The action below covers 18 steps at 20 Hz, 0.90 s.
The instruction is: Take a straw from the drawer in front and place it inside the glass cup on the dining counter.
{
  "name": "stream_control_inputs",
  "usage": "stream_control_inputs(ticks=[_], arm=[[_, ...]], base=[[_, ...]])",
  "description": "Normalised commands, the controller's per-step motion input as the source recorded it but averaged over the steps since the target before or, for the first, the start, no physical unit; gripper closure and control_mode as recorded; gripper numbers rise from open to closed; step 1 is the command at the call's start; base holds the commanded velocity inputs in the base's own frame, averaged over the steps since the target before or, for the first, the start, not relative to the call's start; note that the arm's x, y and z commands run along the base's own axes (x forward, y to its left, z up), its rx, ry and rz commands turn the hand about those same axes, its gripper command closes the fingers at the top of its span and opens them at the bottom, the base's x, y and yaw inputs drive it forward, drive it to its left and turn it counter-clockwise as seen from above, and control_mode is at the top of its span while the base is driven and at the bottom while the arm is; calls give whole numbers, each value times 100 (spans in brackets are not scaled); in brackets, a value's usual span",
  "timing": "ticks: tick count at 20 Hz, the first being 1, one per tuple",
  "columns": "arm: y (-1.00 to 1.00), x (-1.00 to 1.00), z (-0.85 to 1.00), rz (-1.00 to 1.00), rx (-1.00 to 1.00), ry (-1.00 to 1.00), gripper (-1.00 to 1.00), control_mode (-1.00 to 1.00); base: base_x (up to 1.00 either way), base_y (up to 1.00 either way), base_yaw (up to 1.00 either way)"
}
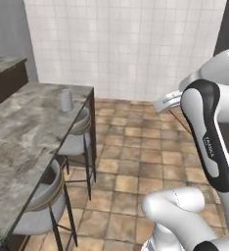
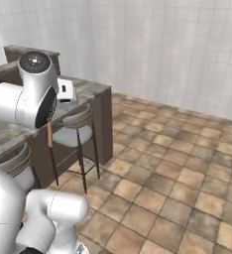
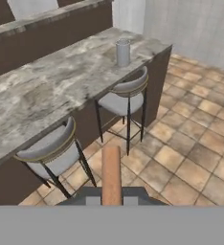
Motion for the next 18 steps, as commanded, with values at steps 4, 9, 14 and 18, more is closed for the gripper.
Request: stream_control_inputs(ticks=[4,9,14,18], arm=[[0,0,0,0,0,0,100,100],[0,0,0,0,0,0,100,100],[0,0,0,0,0,0,100,100],[0,0,0,0,0,0,100,100]], base=[[74,-43,55],[69,-49,55],[57,-54,47],[45,-57,40]])
